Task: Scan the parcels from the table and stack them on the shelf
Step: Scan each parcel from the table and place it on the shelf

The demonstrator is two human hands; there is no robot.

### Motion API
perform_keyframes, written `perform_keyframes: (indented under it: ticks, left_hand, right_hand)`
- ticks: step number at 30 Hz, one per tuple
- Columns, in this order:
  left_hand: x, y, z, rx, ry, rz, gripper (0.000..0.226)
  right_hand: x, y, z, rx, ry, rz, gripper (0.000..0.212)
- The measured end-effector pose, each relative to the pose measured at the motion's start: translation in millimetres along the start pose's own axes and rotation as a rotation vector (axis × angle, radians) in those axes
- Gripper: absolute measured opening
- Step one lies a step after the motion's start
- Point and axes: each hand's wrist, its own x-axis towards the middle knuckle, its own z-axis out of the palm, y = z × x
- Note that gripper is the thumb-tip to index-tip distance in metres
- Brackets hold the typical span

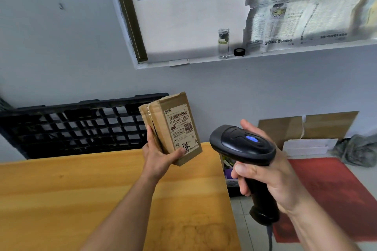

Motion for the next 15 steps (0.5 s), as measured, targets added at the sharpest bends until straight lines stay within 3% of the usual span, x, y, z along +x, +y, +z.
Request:
perform_keyframes:
  ticks: [10,15]
  left_hand:
    - [-68.3,-7.6,-51.8,-0.093,0.097,-0.029,0.140]
    - [-115.0,-3.3,-92.8,-0.213,0.150,-0.045,0.113]
  right_hand:
    - [-4.4,19.9,27.6,-0.106,-0.100,-0.010,0.098]
    - [-6.8,31.7,70.0,-0.167,-0.162,-0.018,0.094]
